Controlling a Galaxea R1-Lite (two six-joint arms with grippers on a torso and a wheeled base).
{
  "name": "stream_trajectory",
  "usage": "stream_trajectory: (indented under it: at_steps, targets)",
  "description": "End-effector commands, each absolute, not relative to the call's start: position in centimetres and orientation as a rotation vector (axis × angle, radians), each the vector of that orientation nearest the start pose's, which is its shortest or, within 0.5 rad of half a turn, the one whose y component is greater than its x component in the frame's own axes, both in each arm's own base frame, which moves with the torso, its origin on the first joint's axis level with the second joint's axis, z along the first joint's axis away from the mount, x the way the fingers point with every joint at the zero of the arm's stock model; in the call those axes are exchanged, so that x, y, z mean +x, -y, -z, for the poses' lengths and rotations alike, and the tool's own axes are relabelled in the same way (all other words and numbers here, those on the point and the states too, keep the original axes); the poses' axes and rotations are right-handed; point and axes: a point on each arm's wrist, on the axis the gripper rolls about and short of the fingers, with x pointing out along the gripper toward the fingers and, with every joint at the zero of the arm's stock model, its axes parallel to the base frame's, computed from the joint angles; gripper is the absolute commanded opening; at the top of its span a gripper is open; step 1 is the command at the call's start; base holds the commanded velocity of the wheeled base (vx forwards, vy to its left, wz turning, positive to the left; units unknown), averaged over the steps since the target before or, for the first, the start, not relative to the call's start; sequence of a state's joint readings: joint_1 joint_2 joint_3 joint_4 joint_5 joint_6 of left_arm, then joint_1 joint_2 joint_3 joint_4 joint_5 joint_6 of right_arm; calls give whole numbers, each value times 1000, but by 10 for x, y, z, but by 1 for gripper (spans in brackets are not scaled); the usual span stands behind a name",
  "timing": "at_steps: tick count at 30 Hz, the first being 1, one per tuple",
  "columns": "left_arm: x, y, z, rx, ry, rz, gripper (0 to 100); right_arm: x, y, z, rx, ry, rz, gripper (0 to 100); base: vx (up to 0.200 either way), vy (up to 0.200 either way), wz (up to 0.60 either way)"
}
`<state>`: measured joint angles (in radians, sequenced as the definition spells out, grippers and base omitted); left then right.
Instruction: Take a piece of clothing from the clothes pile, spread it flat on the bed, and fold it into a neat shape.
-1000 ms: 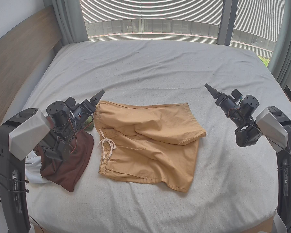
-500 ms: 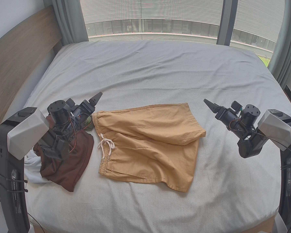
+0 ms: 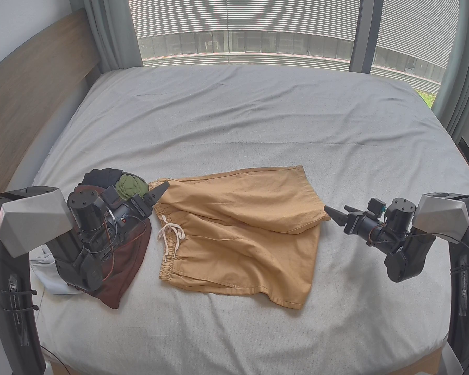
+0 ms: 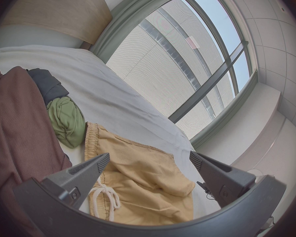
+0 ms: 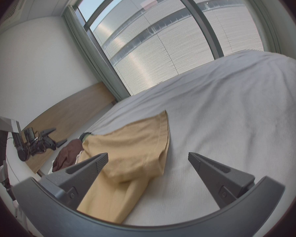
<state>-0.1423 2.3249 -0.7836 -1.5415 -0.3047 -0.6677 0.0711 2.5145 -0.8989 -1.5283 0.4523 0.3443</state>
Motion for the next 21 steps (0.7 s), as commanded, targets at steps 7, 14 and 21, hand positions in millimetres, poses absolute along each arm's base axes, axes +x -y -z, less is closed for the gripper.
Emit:
stream_trajectory:
  at_steps: [7, 14, 21]
  targets:
    - [375, 60, -49, -646, -153, 430, 100, 386, -54, 50, 365, -341, -536, 100, 0, 0, 0]
    - [375, 60, -45, -647, -160, 427, 100, 381, -73, 65, 365, -388, -578, 100, 0, 0, 0]
    - [376, 60, -43, -648, -165, 425, 100, 378, -81, 75, 366, -417, -592, 100, 0, 0, 0]
